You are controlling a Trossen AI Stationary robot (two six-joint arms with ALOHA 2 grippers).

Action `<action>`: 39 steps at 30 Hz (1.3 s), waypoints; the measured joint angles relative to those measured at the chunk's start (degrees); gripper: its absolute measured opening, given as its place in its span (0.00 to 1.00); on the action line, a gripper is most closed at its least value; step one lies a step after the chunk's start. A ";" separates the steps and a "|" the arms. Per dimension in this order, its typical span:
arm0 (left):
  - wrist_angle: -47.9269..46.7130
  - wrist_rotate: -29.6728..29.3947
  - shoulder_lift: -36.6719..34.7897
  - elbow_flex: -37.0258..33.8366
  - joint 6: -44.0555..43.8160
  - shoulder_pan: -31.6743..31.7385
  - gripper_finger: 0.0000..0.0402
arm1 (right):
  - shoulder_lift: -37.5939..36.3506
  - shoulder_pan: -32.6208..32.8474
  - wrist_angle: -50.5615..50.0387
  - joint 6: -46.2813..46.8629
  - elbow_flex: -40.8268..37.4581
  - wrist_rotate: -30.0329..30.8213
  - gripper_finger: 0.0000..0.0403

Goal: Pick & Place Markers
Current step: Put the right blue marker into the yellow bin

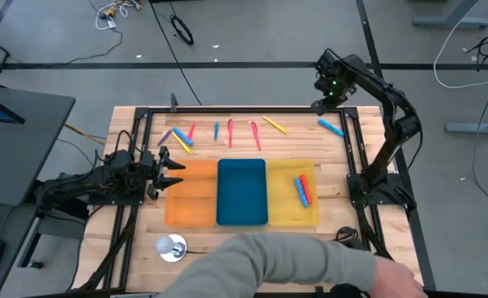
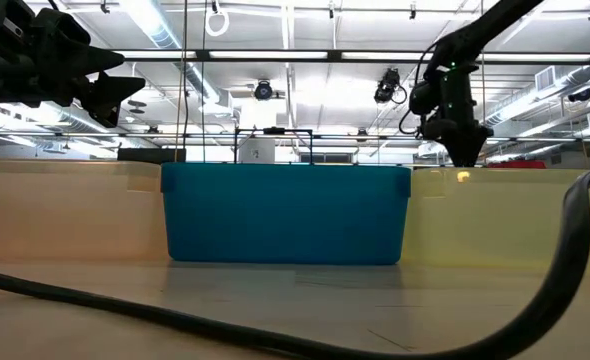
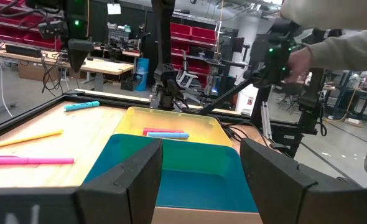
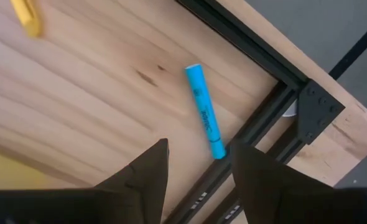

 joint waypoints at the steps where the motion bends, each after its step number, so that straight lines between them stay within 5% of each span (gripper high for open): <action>1: 0.00 0.00 0.02 0.00 -0.02 0.00 0.55 | 0.33 -0.43 0.07 -0.43 0.00 0.00 0.43; 39: -0.01 0.00 0.02 0.00 -0.02 0.00 0.55 | 9.80 -2.13 4.03 -5.02 -0.02 0.83 0.43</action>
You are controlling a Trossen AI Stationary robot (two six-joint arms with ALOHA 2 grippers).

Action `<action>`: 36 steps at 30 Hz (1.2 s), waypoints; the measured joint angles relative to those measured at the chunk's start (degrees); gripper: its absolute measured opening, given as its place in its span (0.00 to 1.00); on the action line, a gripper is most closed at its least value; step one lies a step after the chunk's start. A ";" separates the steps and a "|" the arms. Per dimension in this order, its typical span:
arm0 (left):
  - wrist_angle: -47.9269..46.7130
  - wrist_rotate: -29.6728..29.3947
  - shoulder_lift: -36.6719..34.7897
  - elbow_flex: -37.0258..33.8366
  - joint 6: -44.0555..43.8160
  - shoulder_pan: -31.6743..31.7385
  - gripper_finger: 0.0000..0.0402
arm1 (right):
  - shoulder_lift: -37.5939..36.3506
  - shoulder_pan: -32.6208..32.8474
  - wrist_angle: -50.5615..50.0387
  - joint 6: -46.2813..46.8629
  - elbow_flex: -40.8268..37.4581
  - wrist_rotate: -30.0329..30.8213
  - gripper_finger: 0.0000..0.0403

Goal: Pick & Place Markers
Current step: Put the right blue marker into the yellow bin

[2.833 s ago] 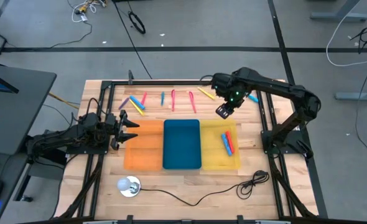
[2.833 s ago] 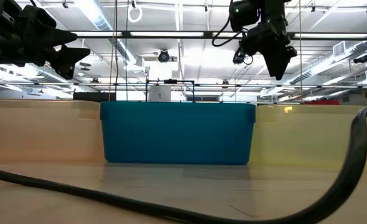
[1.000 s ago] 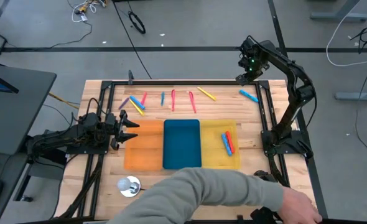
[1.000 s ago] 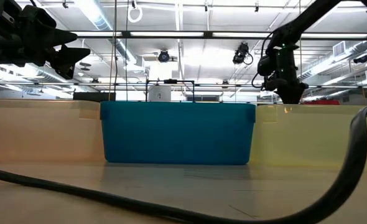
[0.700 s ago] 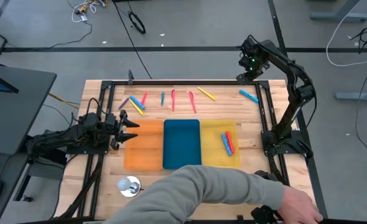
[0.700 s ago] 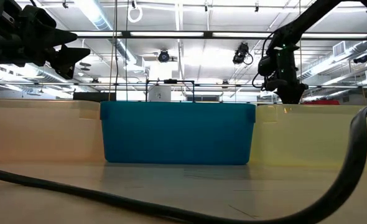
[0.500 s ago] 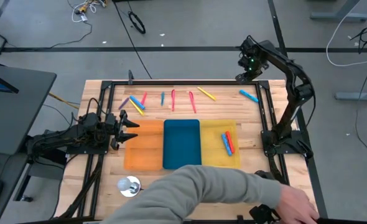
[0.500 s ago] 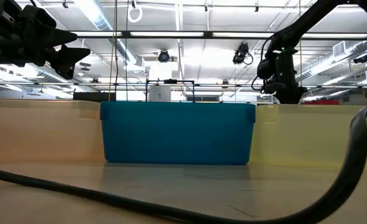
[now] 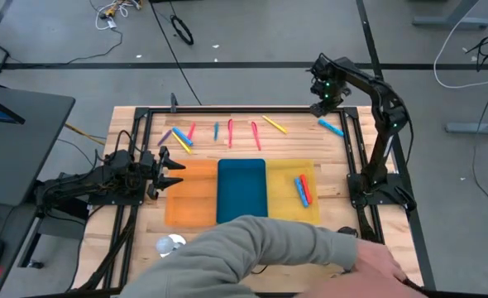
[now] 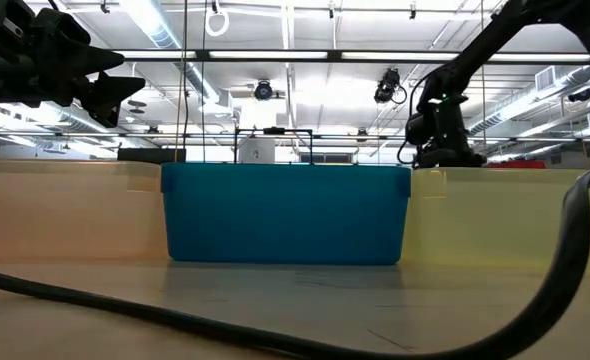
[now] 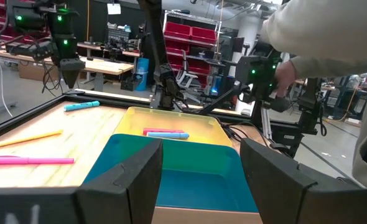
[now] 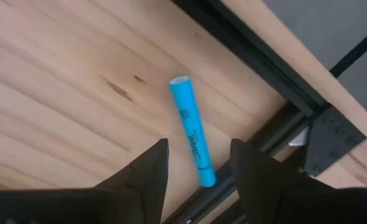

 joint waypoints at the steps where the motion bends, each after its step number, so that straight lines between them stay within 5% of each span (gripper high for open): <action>1: 0.01 0.00 0.00 0.00 0.01 0.00 0.55 | 0.42 0.03 -0.02 -0.33 0.00 0.00 0.43; 36: 0.01 0.00 -0.01 0.01 0.01 0.01 0.55 | 14.38 0.38 -0.88 -10.17 -0.02 2.37 0.43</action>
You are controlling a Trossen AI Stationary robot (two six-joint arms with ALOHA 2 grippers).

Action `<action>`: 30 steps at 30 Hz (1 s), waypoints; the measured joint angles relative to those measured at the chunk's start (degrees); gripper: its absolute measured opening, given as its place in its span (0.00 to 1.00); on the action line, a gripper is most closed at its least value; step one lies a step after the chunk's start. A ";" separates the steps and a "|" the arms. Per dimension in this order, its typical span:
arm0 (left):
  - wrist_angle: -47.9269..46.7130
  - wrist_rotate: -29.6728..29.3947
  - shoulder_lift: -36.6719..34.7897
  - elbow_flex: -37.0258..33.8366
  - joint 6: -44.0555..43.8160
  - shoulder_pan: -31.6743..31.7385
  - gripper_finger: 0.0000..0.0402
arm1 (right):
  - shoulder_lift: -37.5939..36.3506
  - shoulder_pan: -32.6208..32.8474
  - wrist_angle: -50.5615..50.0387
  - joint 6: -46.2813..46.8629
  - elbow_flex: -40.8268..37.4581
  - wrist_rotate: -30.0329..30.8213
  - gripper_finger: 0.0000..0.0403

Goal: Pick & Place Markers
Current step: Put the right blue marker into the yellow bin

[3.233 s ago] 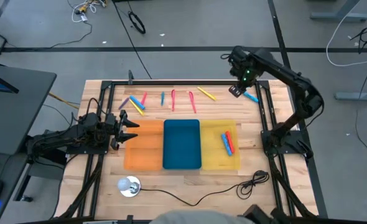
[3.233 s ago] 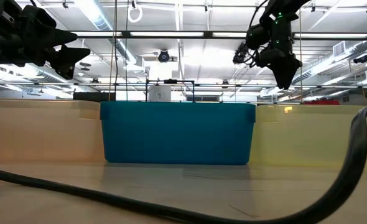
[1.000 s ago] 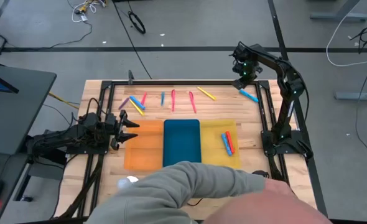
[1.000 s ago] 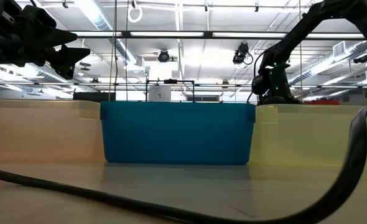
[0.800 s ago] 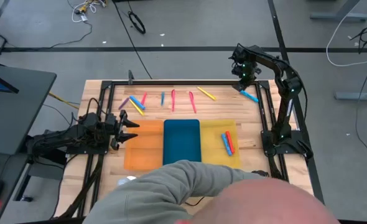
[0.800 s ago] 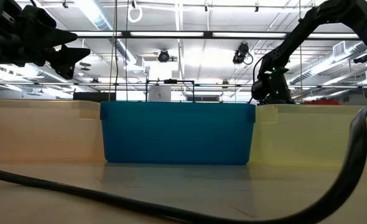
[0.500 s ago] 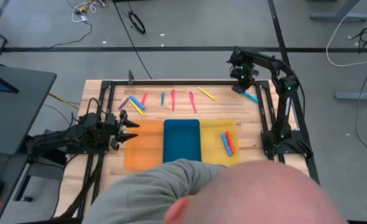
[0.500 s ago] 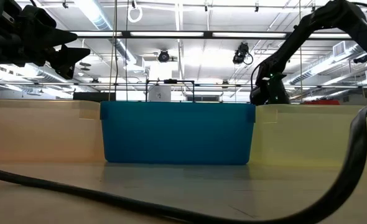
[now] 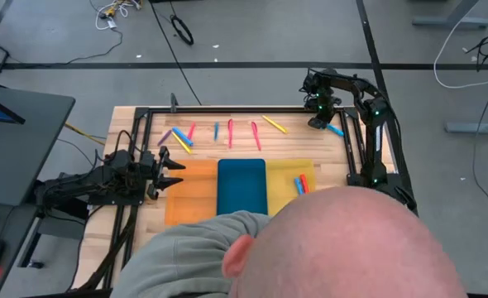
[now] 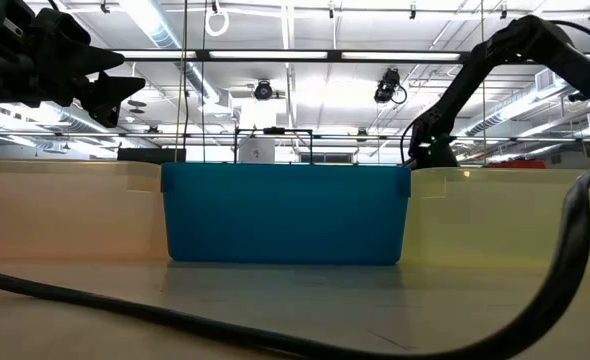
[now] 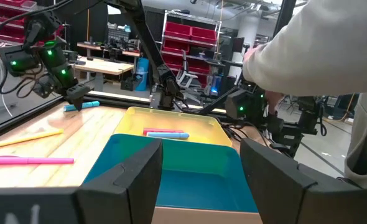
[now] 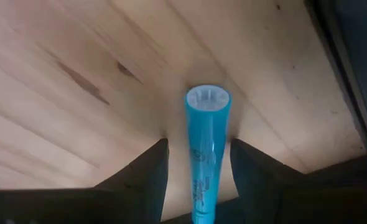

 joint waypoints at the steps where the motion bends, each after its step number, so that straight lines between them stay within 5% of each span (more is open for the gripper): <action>1: 0.00 0.00 0.00 -0.01 0.00 0.00 0.55 | 0.14 0.00 -0.02 -0.02 0.02 0.02 0.43; 8: 0.00 0.00 0.00 0.01 0.00 0.01 0.55 | 0.53 0.00 -0.22 -0.64 0.13 0.25 0.37; 18: 0.00 0.00 0.00 0.00 -0.02 0.01 0.55 | 0.59 0.00 -0.70 -0.42 0.13 0.05 0.11; 30: 0.00 0.00 0.00 0.00 -0.02 0.00 0.55 | 1.07 -0.04 -5.17 0.73 2.09 -0.98 0.16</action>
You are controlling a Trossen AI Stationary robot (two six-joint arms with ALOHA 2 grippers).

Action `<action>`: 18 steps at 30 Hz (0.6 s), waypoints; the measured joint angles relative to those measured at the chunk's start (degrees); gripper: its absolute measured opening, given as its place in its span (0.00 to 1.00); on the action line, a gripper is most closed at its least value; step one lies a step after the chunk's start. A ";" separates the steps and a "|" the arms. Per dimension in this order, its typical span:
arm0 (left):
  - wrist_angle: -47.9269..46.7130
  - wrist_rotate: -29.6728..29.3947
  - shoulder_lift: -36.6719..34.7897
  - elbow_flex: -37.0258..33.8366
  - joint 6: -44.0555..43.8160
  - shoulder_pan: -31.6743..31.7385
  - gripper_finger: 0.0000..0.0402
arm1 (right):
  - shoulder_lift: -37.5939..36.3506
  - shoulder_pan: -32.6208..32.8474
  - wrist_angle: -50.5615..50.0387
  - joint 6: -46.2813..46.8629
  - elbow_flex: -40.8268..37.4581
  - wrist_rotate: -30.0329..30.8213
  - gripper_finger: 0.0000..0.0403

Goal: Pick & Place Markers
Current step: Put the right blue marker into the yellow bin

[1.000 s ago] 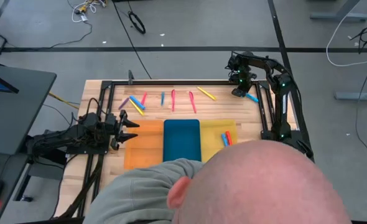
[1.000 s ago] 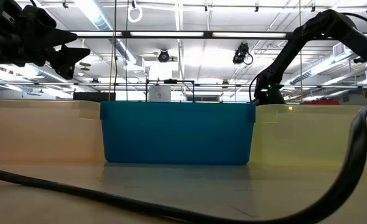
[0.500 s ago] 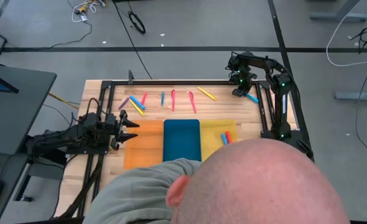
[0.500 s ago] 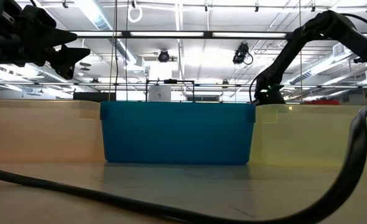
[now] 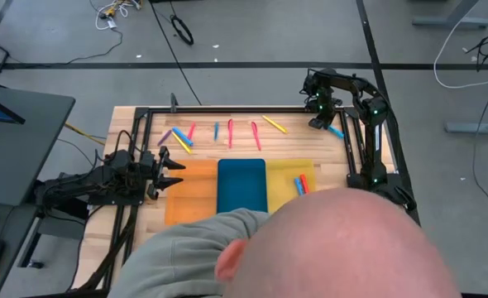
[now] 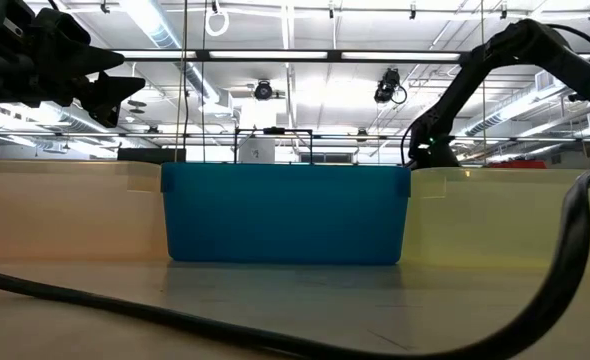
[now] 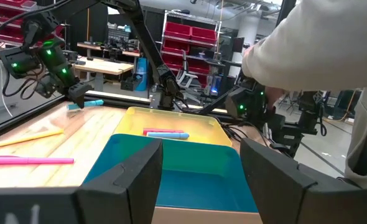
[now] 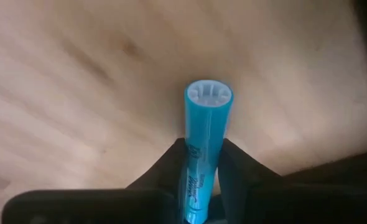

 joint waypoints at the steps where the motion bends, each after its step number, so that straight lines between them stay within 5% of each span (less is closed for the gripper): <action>1: 0.00 0.00 0.01 0.00 0.02 0.00 0.55 | -0.02 0.02 -0.86 1.14 0.82 0.05 0.16; 18: 0.00 0.00 0.01 0.01 0.00 0.01 0.55 | -8.10 0.29 -6.35 13.59 6.06 0.53 0.15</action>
